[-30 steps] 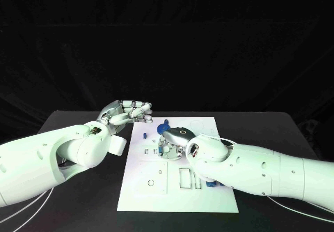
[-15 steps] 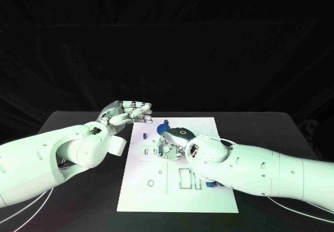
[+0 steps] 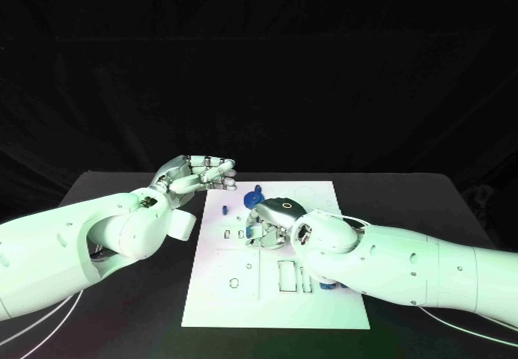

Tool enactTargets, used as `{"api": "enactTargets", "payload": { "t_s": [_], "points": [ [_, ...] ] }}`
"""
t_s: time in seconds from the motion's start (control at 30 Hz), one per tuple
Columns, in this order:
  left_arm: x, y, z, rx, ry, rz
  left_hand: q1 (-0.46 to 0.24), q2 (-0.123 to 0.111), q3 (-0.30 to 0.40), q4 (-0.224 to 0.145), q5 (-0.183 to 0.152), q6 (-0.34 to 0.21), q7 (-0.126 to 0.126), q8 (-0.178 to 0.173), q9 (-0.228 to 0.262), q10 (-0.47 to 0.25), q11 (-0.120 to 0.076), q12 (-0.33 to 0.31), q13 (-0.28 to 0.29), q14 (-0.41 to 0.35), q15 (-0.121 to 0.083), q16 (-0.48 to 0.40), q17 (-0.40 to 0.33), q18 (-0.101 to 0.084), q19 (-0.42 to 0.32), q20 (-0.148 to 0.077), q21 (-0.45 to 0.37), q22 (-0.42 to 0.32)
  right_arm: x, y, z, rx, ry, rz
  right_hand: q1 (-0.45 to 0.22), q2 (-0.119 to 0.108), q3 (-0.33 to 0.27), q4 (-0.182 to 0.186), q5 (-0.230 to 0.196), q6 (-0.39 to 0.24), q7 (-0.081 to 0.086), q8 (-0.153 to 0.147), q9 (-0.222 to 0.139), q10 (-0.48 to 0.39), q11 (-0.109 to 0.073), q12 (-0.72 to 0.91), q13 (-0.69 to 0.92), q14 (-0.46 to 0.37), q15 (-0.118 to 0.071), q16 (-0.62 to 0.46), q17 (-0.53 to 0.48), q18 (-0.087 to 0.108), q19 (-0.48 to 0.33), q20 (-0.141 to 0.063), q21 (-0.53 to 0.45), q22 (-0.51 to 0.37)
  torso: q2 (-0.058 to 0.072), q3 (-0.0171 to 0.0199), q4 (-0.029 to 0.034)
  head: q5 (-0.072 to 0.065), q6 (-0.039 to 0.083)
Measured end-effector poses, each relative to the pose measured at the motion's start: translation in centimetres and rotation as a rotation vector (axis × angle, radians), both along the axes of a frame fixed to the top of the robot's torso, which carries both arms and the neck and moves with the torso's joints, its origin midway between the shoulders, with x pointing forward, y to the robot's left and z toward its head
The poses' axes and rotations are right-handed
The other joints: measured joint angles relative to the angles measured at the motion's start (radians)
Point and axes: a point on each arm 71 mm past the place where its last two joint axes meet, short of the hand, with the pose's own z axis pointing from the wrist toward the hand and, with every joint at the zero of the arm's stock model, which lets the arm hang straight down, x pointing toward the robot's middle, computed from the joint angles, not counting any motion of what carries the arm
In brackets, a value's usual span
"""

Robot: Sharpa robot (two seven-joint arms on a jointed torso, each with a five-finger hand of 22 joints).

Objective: Assemble the parts on the task board

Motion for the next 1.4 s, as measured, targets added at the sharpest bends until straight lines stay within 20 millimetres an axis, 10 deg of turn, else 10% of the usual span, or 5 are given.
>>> {"api": "enactTargets", "payload": {
  "t_s": [0.57, 0.77, 0.9, 1.07, 1.4],
  "points": [
    [1.0, 0.6, -1.0, 0.169, 0.022, -0.037, -0.038, -0.016, -0.044, 0.010, 0.000, 0.066, -0.040, 0.025, 0.019, 0.147, -0.053, 0.098, 0.062, 0.218, -0.072, 0.171, 0.115, 0.000, 0.129, -0.057, 0.104, 0.046, 1.0, -7.7, 8.7, 0.322, -0.054, -0.004, 0.077, 0.036, -0.058, 0.025, 0.088, 0.014, -0.011, 0.041, 0.012, -0.085, -0.010, -0.097, -0.093, -0.002, 0.004, -0.082, 0.000, 0.039, -0.032, 0.001, -0.163, 0.001, -0.014, -0.0009, -0.0059, 0.003, 0.006],
    [1.5, 0.4, -2.0, 0.369, 0.056, -0.113, -0.103, 0.024, -0.069, 0.010, 0.000, 0.097, -0.068, 0.063, 0.064, 0.155, -0.095, 0.245, 0.205, 0.331, -0.113, 0.705, 0.604, 0.000, 0.226, -0.136, 0.304, 0.161, 2.0, -12.4, 10.1, 0.464, 0.049, -0.106, 0.094, 0.052, -0.058, 0.025, 0.095, 0.033, -0.022, 0.052, 0.012, -0.262, -0.020, -0.455, -0.419, -0.077, -0.014, -0.388, -0.309, 0.125, -0.265, -0.009, -0.524, -0.132, -0.028, -0.0021, -0.0088, 0.009, 0.001],
    [2.1, -0.3, -2.1, 0.549, 0.061, -0.174, -0.146, 0.034, -0.071, 0.013, 0.000, 0.093, -0.079, 0.094, 0.118, 0.126, -0.109, 0.387, 0.346, 0.395, -0.131, 1.035, 0.959, -0.033, 0.338, -0.166, 0.578, 0.481, 2.3, -14.5, 10.1, 0.559, 0.141, -0.166, 0.112, 0.047, -0.027, 0.031, 0.095, 0.045, -0.016, 0.042, 0.004, -0.269, -0.016, -0.697, -0.624, -0.197, -0.005, -0.787, -0.665, 0.171, -0.442, -0.002, -0.872, -0.376, -0.035, -0.0012, -0.0107, 0.015, -0.004],
    [2.8, -1.3, -1.8, 0.764, 0.055, -0.222, -0.196, 0.045, -0.074, 0.015, 0.000, 0.090, -0.107, 0.143, 0.193, 0.124, -0.121, 0.606, 0.556, 0.404, -0.140, 1.222, 1.004, -0.103, 0.571, -0.194, 0.886, 0.978, 2.6, -16.0, 10.0, 0.646, 0.223, -0.206, 0.137, 0.040, 0.025, 0.040, 0.085, 0.064, -0.002, 0.009, -0.009, -0.209, 0.006, -0.940, -0.838, -0.238, 0.023, -1.058, -0.807, 0.171, -0.478, 0.023, -1.044, -0.513, -0.043, 0.0010, -0.0122, 0.021, -0.009],
    [4.2, -3.7, -1.6, 1.066, 0.095, -0.274, -0.216, 0.053, -0.074, 0.015, 0.000, 0.062, -0.105, 0.164, 0.244, 0.121, -0.122, 0.734, 0.691, 0.400, -0.143, 1.226, 1.004, -0.118, 0.628, -0.204, 0.939, 1.080, 3.2, -17.4, 9.9, 0.762, 0.295, -0.239, 0.150, 0.027, 0.085, 0.023, 0.085, 0.081, 0.020, -0.048, -0.027, -0.148, 0.041, -1.188, -1.103, -0.286, 0.079, -1.385, -1.015, 0.171, -0.459, 0.078, -1.293, -0.766, -0.048, 0.0024, -0.0126, 0.024, -0.015]
  ]
}}
